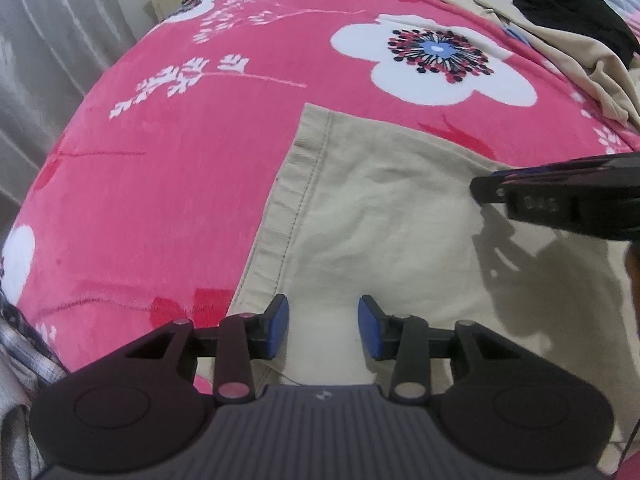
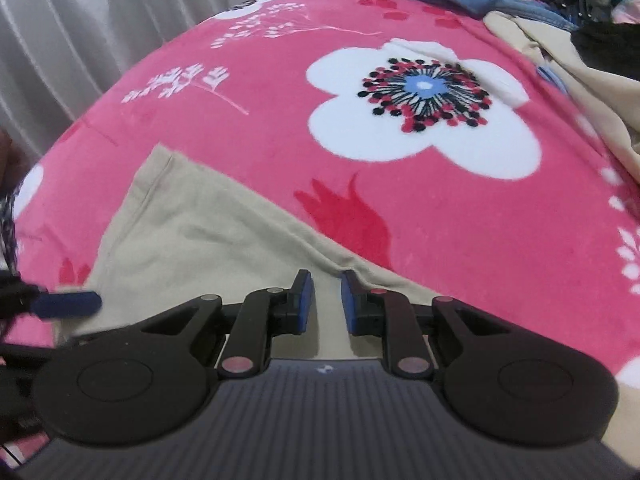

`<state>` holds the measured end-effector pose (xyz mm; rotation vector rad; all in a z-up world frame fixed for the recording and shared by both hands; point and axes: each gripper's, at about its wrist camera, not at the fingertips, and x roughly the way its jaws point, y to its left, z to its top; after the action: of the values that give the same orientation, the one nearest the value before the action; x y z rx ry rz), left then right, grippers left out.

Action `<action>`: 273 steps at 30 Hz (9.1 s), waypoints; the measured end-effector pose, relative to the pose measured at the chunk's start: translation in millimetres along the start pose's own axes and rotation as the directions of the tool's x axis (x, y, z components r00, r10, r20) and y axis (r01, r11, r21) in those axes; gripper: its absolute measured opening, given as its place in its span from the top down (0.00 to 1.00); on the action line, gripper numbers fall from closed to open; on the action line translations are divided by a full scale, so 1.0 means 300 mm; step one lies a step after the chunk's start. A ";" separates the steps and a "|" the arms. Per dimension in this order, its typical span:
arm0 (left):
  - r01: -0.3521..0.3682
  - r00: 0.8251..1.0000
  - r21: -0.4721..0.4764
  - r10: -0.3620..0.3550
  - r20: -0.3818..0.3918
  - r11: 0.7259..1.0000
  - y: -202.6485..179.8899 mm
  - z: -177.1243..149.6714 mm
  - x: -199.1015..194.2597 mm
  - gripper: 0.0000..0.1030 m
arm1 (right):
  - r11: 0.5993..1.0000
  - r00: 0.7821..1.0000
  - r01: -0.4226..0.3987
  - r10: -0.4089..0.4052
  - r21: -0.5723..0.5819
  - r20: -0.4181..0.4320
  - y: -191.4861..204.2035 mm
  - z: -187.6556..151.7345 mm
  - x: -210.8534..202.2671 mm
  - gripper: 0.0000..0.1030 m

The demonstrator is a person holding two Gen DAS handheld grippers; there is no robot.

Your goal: Fold clothes

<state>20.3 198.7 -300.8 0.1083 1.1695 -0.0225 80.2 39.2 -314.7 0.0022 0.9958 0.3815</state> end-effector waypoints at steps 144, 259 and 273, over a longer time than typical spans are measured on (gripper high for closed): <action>0.198 0.964 -0.058 -0.183 0.195 0.979 0.256 -0.168 -0.162 0.46 | 0.997 0.999 0.012 -0.016 0.074 0.043 0.085 -0.388 -0.339 0.55; 0.577 0.791 0.141 -0.594 0.148 0.804 -0.486 -0.183 -0.461 0.84 | 0.585 0.859 -0.500 0.240 0.639 0.453 -0.533 -0.530 -0.427 0.79; 0.520 0.846 0.220 -0.532 -0.004 0.825 -0.740 -0.304 -0.241 0.84 | 0.063 0.817 -0.568 0.162 0.821 0.553 -0.841 -0.940 -0.449 0.58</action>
<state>-108.0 -15.9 -285.8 -0.0312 1.1056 -0.6429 -136.8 -286.8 -403.5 1.5919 0.7184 0.1119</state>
